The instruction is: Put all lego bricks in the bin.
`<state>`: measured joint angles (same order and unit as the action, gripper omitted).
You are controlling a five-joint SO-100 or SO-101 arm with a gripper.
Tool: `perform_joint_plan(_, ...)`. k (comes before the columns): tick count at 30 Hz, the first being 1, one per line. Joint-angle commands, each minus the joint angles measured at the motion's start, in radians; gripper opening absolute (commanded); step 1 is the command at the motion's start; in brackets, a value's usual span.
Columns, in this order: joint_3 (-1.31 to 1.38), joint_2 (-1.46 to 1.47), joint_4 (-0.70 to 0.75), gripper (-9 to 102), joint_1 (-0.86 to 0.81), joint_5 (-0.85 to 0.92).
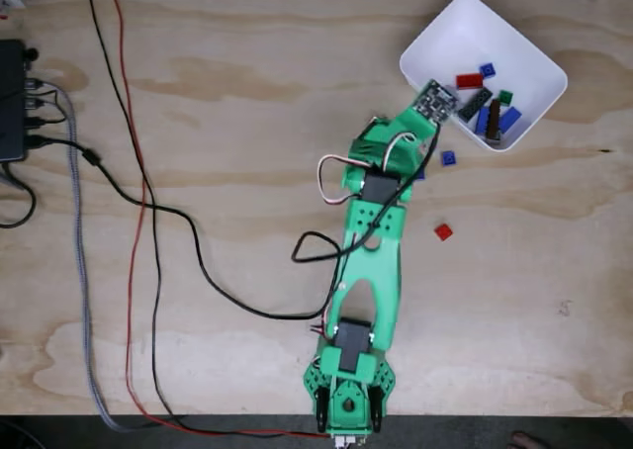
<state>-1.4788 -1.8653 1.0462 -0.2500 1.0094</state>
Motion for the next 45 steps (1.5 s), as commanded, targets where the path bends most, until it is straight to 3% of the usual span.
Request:
perform_joint_plan(1,0.233,-0.081,-0.101,0,-0.229,0.002)
perform_joint_plan(3,0.402,0.091,-0.069,0,-0.325,-0.025)
perform_joint_plan(6,0.620,0.379,0.106,10,-0.371,-0.064)
perform_joint_plan(9,0.640,0.586,0.097,21,-0.365,-0.092)
perform_joint_plan(11,0.617,0.634,0.150,22,-0.342,-0.060)
perform_joint_plan(15,0.242,0.428,0.229,22,-0.261,0.069)
perform_joint_plan(20,-0.127,0.250,0.089,26,-0.210,0.081)
perform_joint_plan(33,-0.074,0.505,0.072,16,-0.138,0.077)
perform_joint_plan(45,-0.115,0.551,0.017,17,-0.101,0.074)
